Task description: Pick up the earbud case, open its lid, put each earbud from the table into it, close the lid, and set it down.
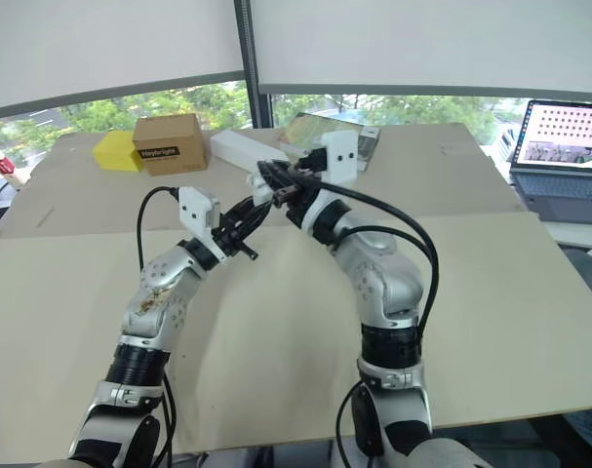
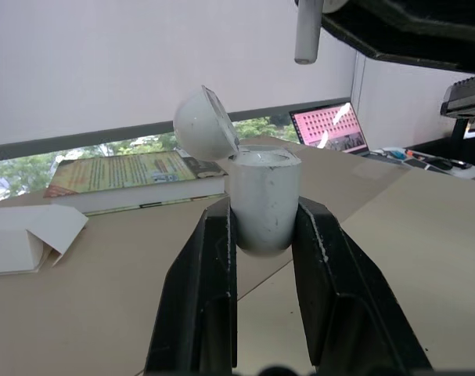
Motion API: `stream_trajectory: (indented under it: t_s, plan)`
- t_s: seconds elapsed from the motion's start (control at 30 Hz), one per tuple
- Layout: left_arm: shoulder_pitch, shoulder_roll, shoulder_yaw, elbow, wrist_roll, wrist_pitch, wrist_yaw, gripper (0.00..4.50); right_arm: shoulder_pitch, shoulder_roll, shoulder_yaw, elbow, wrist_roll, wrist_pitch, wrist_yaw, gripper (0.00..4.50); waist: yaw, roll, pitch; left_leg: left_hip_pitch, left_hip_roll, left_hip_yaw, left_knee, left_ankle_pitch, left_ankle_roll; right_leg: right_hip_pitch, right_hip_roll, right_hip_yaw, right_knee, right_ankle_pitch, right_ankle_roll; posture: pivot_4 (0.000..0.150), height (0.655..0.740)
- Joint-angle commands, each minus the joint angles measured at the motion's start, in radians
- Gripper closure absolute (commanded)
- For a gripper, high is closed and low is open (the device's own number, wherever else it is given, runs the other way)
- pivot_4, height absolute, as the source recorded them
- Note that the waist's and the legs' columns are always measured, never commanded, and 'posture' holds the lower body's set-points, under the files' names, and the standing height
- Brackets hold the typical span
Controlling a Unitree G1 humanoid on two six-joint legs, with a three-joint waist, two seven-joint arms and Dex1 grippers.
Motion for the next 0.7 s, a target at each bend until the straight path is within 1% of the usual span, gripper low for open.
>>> stream_trajectory:
  t_s: [0.03,0.27,0.7]
  plan:
    - [-0.023,0.002,0.001,-0.038,-0.019,-0.012,-0.026,4.0,-0.01,-0.014,0.024,0.0,0.027,-0.06,0.026,4.17,0.001,0.0,0.0,0.0,0.0,0.001,0.0,0.0,0.0,0.0,0.0,0.0,0.0,0.0,0.0,0.15,0.74]
    - [-0.016,0.019,0.003,-0.051,-0.028,-0.013,-0.055,4.0,-0.014,-0.044,0.036,0.036,0.047,-0.08,0.033,4.17,0.003,0.0,0.0,0.0,0.0,0.001,0.0,0.0,0.001,0.001,0.0,0.0,-0.001,0.0,0.0,0.15,0.74]
    - [0.001,0.016,-0.005,-0.066,-0.023,-0.024,-0.072,4.0,0.003,-0.067,0.021,0.043,0.075,-0.074,-0.016,4.17,0.003,0.0,0.0,0.0,0.0,0.001,0.0,0.0,0.0,0.001,0.0,0.001,-0.001,0.0,0.0,0.15,0.74]
